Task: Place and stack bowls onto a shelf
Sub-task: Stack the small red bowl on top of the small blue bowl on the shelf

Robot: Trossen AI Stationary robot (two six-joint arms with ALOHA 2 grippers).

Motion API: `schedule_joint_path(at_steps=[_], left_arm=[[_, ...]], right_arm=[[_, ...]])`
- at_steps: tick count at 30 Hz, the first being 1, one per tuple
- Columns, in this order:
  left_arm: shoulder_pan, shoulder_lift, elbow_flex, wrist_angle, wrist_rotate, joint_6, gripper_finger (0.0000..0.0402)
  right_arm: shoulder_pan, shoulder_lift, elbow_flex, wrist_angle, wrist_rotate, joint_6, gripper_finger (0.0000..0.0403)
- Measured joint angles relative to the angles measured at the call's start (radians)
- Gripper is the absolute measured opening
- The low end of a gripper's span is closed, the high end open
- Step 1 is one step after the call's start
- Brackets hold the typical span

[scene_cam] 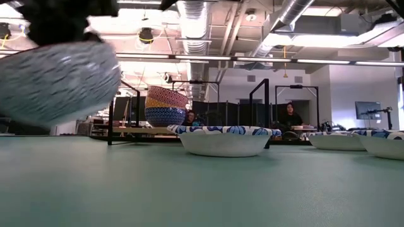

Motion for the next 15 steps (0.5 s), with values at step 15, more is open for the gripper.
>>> schedule_joint_path(at_steps=[15], left_arm=[[0.056,0.000,0.279,-0.046,0.017,0.380,0.0000]], right_arm=[[-0.029,-0.065,0.001,-0.197,-0.006,-0.172,0.0120]])
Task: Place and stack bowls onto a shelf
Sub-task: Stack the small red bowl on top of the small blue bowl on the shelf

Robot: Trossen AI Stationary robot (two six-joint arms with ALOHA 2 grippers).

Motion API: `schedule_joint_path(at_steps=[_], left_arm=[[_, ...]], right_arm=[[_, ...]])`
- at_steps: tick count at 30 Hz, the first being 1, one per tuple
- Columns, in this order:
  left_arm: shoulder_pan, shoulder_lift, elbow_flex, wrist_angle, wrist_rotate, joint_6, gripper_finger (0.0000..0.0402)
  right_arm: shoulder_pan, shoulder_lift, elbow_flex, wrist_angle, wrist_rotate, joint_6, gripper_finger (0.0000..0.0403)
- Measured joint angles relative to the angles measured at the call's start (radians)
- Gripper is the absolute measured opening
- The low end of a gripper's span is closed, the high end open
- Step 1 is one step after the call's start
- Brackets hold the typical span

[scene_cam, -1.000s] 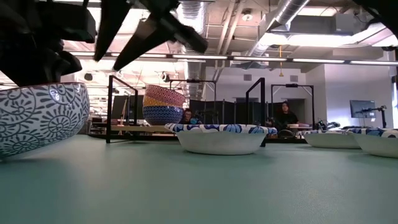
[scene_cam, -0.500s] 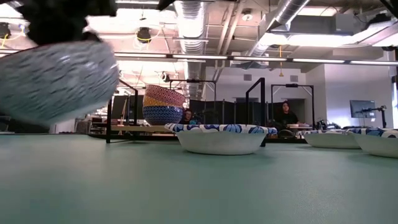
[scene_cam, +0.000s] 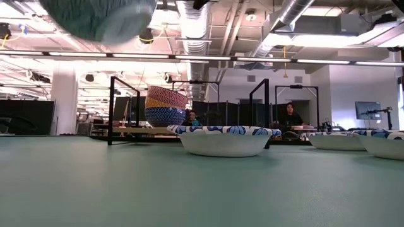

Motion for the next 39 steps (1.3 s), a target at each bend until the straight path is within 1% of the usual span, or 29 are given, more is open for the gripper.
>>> schedule_joint_path(at_steps=[6,12,17,20,23,27,29,33,35,39], left_arm=[[0.001,0.000,0.091,-0.056,-0.006,0.046,0.0000],[0.000,-0.001,0.176,-0.117,-0.016,0.070,0.0000],[0.020,-0.001,0.206,-0.144,-0.076,0.087,0.0000],[0.063,-0.001,0.206,-0.158,-0.074,0.105,0.0000],[0.112,-0.001,0.206,-0.157,-0.074,0.107,0.0000],[0.189,-0.001,0.206,-0.156,-0.073,0.128,0.0001],[0.240,-0.001,0.206,-0.152,-0.072,0.141,0.0001],[0.371,0.000,0.206,-0.106,-0.073,0.142,0.0001],[0.444,0.000,0.206,-0.070,-0.073,0.131,0.0001],[0.591,0.000,0.206,-0.005,-0.074,0.093,0.0001]], right_arm=[[-0.007,-0.005,0.000,-0.072,-0.022,-0.022,0.0120],[0.005,-0.032,-0.001,-0.090,-0.048,-0.084,0.0120],[0.023,-0.065,-0.001,-0.099,-0.059,-0.073,0.0120],[0.038,-0.097,-0.001,-0.116,-0.052,-0.063,0.0120],[0.055,-0.134,-0.001,-0.115,-0.050,-0.068,0.0120],[0.077,-0.188,-0.001,-0.096,-0.045,-0.120,0.0120],[0.086,-0.223,-0.001,-0.085,-0.009,-0.137,0.0120],[0.099,-0.297,0.000,-0.075,0.088,-0.174,0.0120],[0.097,-0.329,0.000,-0.074,0.110,-0.208,0.0120],[0.078,-0.383,0.000,-0.084,0.118,-0.299,0.0120]])
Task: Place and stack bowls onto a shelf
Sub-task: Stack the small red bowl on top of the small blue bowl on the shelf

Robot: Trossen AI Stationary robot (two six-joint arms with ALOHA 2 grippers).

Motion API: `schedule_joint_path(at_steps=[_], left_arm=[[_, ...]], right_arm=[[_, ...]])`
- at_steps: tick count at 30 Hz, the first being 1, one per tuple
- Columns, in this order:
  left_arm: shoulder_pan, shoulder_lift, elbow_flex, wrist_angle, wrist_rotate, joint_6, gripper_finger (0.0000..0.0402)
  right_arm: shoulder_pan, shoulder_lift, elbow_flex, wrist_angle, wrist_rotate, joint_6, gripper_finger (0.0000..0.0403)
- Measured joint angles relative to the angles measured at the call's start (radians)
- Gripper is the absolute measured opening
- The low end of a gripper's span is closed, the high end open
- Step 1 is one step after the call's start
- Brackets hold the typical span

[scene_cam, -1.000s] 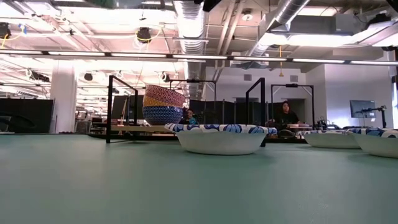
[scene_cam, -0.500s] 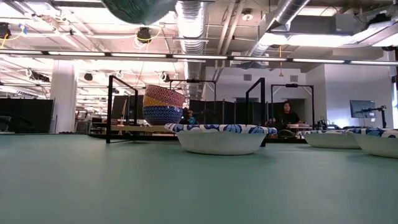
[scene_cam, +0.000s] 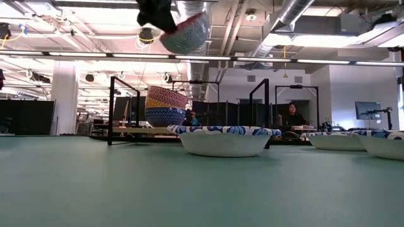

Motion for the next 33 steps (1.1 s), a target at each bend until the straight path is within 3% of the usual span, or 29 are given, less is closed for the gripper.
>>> schedule_joint_path(at_steps=[8,15,24,33], left_arm=[[0.267,0.038,-0.001,-0.009,0.001,-0.079,0.0001],[0.417,0.102,-0.001,-0.030,0.117,-0.046,0.0002],[0.524,0.160,-0.001,-0.079,0.234,0.048,0.0002],[0.535,0.176,-0.001,-0.131,0.244,0.112,0.0003]], right_arm=[[-0.087,-0.067,0.000,-0.145,0.000,-0.058,0.0120],[-0.166,-0.078,-0.001,-0.144,-0.005,-0.097,0.0120],[-0.280,-0.067,-0.001,-0.128,-0.010,-0.095,0.0120],[-0.336,-0.068,-0.001,-0.105,-0.011,-0.059,0.0120]])
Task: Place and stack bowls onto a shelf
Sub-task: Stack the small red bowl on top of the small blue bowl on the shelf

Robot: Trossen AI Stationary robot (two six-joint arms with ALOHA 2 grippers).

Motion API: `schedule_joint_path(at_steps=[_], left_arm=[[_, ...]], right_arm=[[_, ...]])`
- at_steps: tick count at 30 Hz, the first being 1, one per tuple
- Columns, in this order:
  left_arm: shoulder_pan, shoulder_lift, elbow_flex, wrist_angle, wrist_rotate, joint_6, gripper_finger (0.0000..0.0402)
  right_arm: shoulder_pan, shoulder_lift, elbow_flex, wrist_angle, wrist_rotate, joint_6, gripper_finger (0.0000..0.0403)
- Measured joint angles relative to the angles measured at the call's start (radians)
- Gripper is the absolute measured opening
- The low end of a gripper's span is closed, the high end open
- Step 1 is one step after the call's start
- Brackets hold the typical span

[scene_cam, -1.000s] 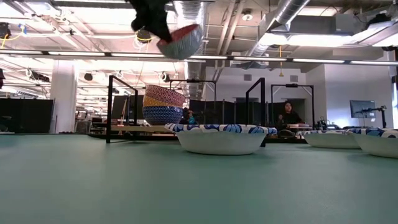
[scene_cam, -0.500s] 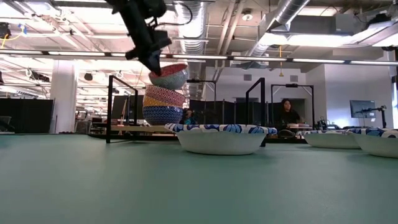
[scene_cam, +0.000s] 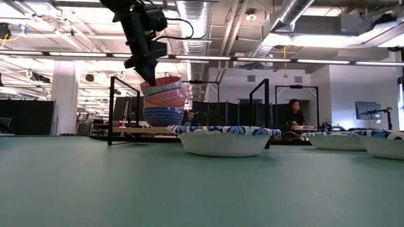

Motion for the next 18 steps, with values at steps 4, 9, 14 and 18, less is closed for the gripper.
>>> schedule_joint_path(at_steps=[4,9,14,18], left_arm=[[0.000,0.000,0.000,0.010,0.044,-0.045,0.0015],[0.000,0.000,0.000,0.023,0.123,-0.106,0.0027],[0.001,0.000,0.000,0.018,0.119,-0.103,0.0023],[0.016,0.000,0.000,0.010,0.135,-0.136,0.0030]], right_arm=[[0.000,0.000,0.000,0.001,-0.005,0.021,0.0120],[0.000,0.000,0.000,0.002,-0.013,0.048,0.0120],[0.009,0.000,0.000,0.001,-0.025,0.073,0.0120],[0.024,0.000,0.000,0.000,-0.027,0.088,0.0120]])
